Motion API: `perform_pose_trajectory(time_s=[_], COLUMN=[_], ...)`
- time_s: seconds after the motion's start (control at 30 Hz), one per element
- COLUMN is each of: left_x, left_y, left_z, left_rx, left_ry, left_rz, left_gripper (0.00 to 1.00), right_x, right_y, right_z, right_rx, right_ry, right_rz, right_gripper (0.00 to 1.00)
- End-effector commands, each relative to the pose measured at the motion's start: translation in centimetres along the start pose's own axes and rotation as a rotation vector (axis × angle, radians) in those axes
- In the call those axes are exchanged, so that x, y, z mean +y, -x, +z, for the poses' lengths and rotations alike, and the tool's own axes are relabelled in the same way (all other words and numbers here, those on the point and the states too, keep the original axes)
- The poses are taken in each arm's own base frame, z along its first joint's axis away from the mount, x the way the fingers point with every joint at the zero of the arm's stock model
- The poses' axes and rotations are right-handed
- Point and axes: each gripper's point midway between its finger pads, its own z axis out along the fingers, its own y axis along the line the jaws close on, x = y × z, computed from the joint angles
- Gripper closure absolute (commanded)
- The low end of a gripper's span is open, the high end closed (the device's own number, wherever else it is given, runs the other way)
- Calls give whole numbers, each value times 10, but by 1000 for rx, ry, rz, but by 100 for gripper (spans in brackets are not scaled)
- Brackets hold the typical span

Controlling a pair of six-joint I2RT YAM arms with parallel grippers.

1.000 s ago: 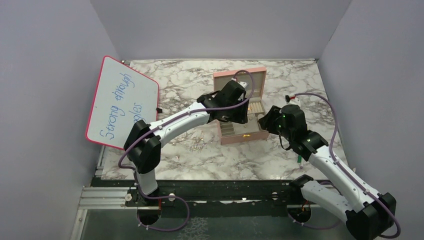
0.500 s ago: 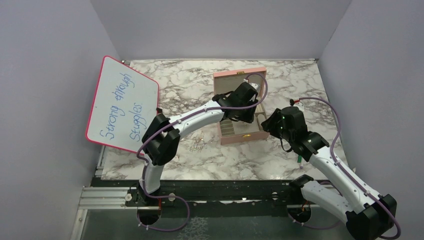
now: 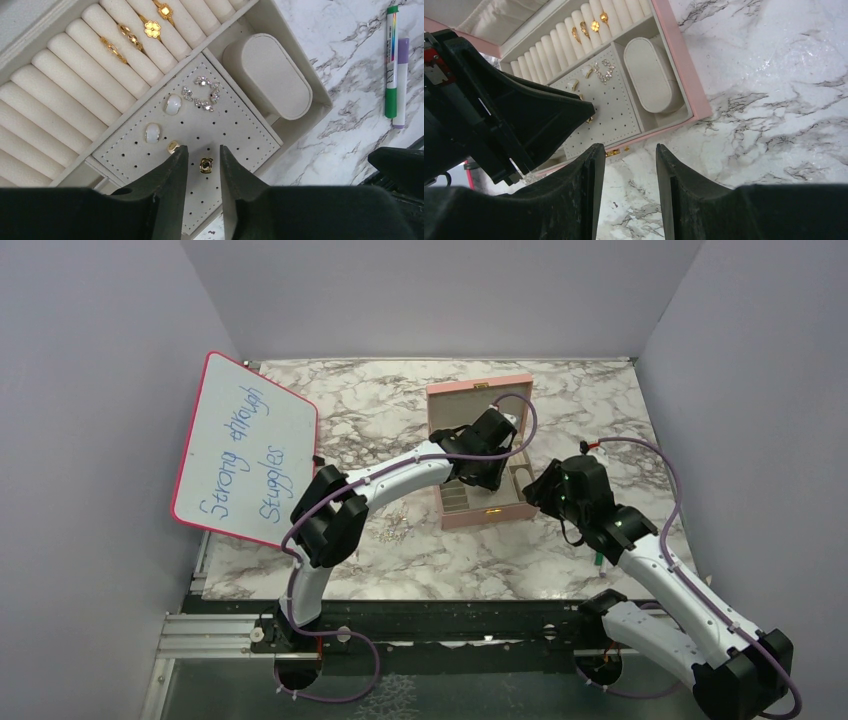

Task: Organize the mixed jewelry
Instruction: Pick up the jewelry from the jewelry box.

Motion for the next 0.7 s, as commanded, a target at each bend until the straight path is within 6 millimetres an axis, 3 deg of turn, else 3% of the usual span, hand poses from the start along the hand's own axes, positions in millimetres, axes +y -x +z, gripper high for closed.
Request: perform_pose_trajectory(time_s=[0.0,0.13,0.67], left_x=[-5,-5,-3], left_y=[3,1,0], left_z=[-1,0,5], left_rx=[2,8,15], left_ry=[-19,-20,-15], left_rz=[25,27,39], left_gripper=[73,81,84], right_x=[-8,-9,-8], right_y=[1,1,1], right_z=[1,2,1], right_rx=[-21,-21,-20], right_ry=[-31,-33,-27], right_rz=[7,6,5], right_gripper=[53,53,54])
